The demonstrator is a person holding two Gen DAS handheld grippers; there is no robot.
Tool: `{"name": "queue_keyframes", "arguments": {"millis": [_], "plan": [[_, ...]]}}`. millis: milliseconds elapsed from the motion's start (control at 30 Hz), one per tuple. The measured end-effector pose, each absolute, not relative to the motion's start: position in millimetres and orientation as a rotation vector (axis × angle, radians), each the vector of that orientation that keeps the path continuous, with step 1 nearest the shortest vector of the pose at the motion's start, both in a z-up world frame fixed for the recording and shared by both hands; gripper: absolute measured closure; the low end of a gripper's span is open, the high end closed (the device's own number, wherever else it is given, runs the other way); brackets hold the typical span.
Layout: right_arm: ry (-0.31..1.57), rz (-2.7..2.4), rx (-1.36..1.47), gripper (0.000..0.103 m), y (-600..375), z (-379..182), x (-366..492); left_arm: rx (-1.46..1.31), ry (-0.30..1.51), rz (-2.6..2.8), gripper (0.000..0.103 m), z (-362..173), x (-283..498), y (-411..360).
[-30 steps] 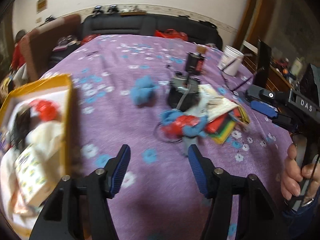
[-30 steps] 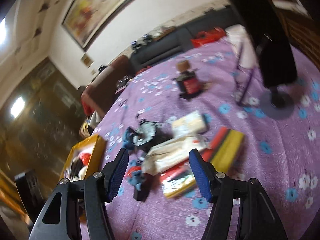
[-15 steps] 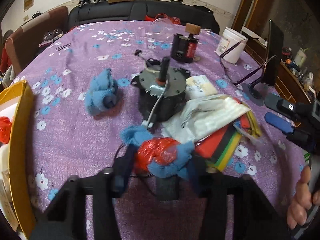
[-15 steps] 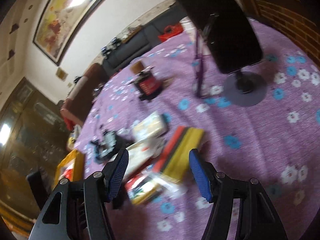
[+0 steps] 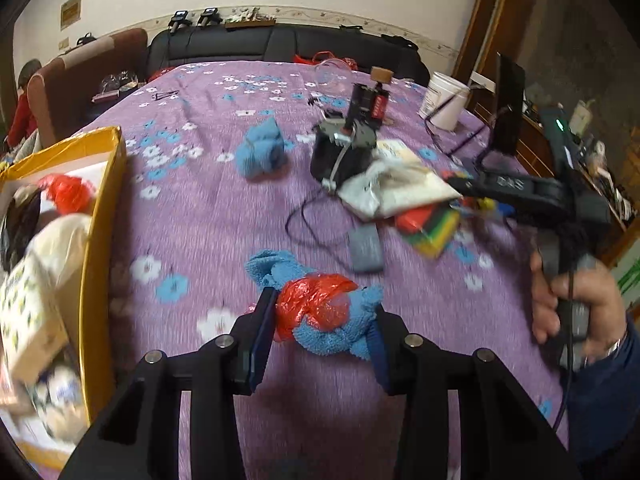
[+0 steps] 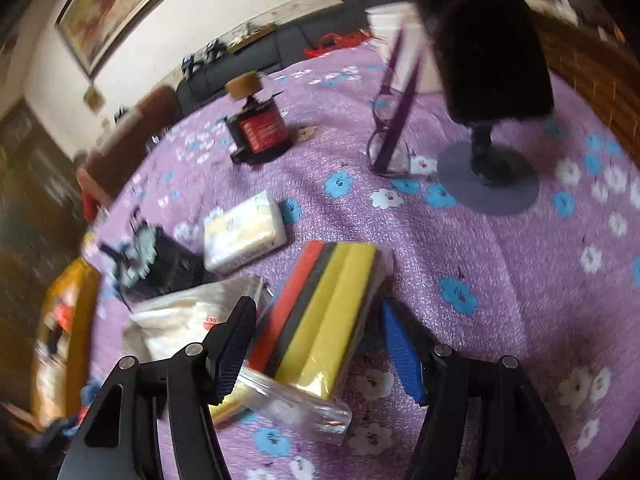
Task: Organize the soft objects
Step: 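Grasp the blue towel with red bag with the left gripper while the right gripper grasps the bagged sponges, then carry the blue towel to the box with the left gripper while the right gripper carries the sponges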
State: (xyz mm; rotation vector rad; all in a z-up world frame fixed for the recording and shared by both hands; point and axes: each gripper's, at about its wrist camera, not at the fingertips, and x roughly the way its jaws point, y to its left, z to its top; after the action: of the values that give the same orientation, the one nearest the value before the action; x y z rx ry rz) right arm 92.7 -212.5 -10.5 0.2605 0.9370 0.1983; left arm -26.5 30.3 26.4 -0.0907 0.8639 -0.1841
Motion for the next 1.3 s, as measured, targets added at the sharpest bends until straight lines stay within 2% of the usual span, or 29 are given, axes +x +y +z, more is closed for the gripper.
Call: {"name": "queue_keyframes", "arguments": {"millis": [33, 167, 433, 667, 1300], "plan": [[0.944, 0.199, 0.255, 0.063, -212.8, -11.1, 91.5, -0.080, 0.870, -0.185, 0.062, 23.7, -30.3, 30.0], [0.899, 0.169, 0.284, 0.069, -224.2, -1.5, 80.1, -0.041, 0.877, -0.175, 0.062, 14.9, -37.5, 26.8], [0.678, 0.430, 0.269, 0.069, -188.7, 39.6, 43.4, -0.065, 0.878, -0.189, 0.062, 9.9, -39.3, 29.8], [0.710, 0.665, 0.169, 0.068, -129.1, 32.8, 17.7, -0.079, 0.880, -0.193, 0.062, 10.0, -38.4, 30.8], [0.719, 0.661, 0.217, 0.068, -133.7, 27.4, 24.8, -0.017, 0.893, -0.169, 0.061, 8.7, -36.9, 21.9]]}}
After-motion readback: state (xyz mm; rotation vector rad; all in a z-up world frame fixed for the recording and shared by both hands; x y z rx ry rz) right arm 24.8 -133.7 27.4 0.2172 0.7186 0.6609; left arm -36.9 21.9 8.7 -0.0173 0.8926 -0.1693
